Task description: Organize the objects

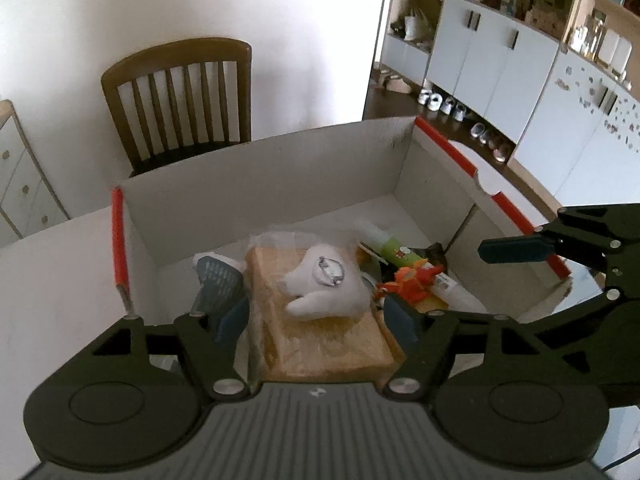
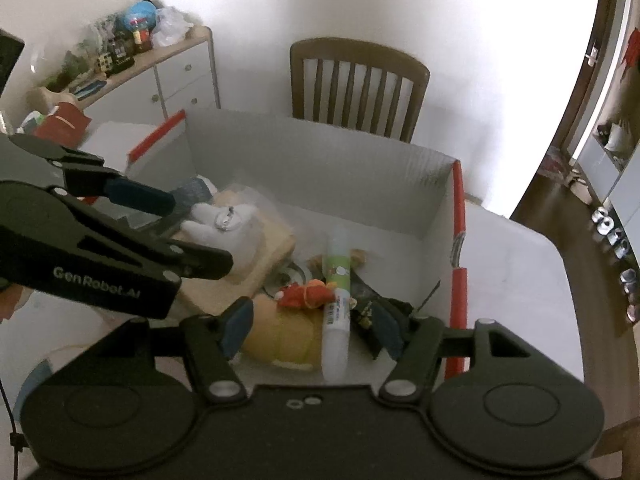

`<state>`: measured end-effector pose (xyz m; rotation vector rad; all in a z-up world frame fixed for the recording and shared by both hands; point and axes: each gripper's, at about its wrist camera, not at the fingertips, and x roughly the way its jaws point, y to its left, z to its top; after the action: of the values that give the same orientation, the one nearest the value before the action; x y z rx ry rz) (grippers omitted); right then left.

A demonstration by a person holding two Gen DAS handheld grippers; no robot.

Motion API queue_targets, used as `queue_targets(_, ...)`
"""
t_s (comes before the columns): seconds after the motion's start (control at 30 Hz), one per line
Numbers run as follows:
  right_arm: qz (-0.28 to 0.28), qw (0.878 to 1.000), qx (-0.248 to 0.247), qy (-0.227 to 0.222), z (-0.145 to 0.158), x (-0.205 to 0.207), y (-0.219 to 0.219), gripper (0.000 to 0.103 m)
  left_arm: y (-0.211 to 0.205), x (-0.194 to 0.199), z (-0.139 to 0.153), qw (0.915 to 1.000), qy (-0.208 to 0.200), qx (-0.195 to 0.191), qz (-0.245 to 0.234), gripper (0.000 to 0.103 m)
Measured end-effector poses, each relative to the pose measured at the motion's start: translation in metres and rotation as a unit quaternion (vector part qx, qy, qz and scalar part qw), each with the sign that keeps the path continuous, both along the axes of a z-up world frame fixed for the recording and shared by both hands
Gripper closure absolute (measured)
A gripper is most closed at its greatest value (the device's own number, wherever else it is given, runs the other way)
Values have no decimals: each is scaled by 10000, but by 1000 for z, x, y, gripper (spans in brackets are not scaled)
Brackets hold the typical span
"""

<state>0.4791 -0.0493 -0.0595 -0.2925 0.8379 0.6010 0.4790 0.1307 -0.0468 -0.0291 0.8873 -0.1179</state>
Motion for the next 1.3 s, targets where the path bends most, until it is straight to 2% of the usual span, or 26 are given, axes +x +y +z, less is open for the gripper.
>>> queue_targets(0.47, 134, 9982, 428, -399, 50, -43, -21, 37, 2, -65, 45, 9971, -673, -323, 152, 30)
queue_targets(0.9, 117, 9947, 677, -766, 72, -98, -41, 37, -17, -129, 74, 9913, -1265, -309, 188, 29)
queue_targets(0.97, 79, 9936, 756, -840, 73, -107, -45, 37, -20, -138, 76, 9903, -1331, -322, 218, 22)
queue_targets(1.1, 105, 9918, 830, -967, 75, -124, -51, 36, -24, -153, 77, 9889, -1378, -452, 323, 21)
queue_targets(1.2, 97, 9904, 908, -1036, 78, -135, -57, 31, -27, -162, 76, 9887, -1386, -438, 373, 21)
queue_targets(1.3, 24, 9893, 1053, -1015, 79, -142, -64, 28, -28, -170, 76, 9882, -1408, -443, 410, 16)
